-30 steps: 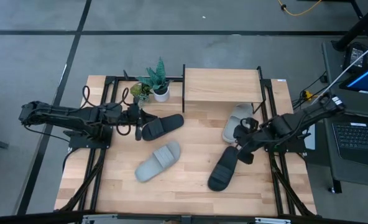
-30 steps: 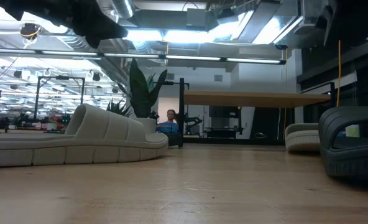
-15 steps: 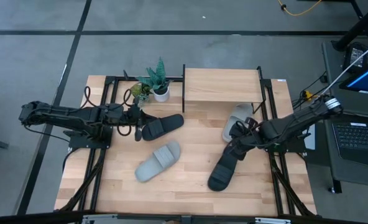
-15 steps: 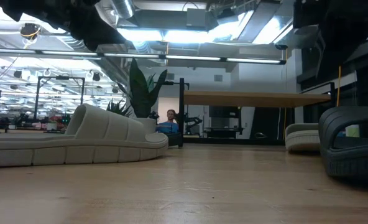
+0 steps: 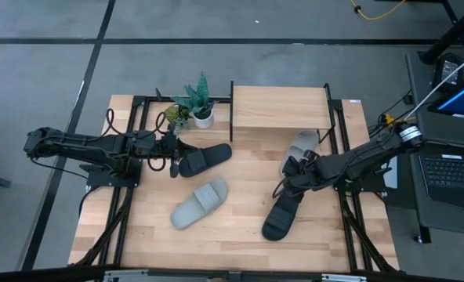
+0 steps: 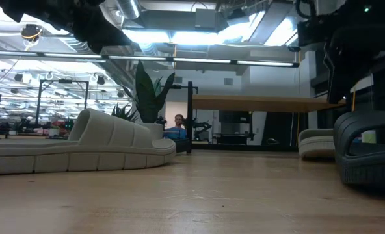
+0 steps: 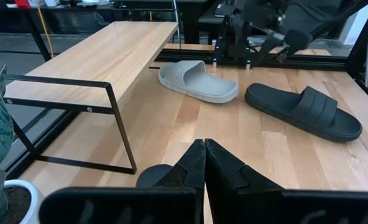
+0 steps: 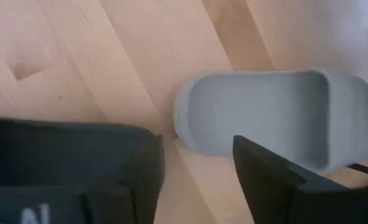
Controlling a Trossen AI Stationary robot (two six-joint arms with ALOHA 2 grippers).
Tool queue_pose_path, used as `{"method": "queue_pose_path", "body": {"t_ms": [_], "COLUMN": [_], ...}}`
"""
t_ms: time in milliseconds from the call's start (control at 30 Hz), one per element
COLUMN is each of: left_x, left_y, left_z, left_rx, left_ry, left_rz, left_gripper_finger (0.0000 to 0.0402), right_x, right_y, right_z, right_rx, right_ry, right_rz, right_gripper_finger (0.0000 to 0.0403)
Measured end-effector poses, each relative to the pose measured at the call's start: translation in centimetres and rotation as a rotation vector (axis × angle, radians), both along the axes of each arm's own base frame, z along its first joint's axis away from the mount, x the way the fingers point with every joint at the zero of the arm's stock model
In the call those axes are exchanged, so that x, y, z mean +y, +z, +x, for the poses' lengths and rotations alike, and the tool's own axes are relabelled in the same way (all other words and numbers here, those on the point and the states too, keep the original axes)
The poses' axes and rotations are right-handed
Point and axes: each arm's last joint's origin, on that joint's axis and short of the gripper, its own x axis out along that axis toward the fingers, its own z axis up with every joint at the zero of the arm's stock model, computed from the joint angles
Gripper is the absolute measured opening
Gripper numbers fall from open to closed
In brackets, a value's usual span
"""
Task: Pick and place slides into the shelf
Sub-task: Put the right gray slipper on the shelf
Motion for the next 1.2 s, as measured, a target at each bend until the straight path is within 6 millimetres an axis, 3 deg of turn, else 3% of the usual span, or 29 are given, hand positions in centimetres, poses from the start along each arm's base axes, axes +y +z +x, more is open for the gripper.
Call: {"method": "queue_pose_path", "body": {"t_ms": [467, 1200], "left_x": [0.0, 0.0], "left_y": [0.0, -0.1], "left_z": [0.0, 0.0], "left_rx": [0.0, 0.01], "left_ry": [0.0, 0.0], "left_rz": [0.0, 0.0], "left_gripper_finger": [0.0, 0.0], "right_x": [0.2, -1.9], "right_y": [-3.7, -5.7], "right_z": [2.1, 3.7], "right_rx": [0.116, 0.19], "right_ry": [-0.022, -0.076], "right_rz": [-0.034, 0.02], "right_gripper_finger": [0.0199, 0.0199]}}
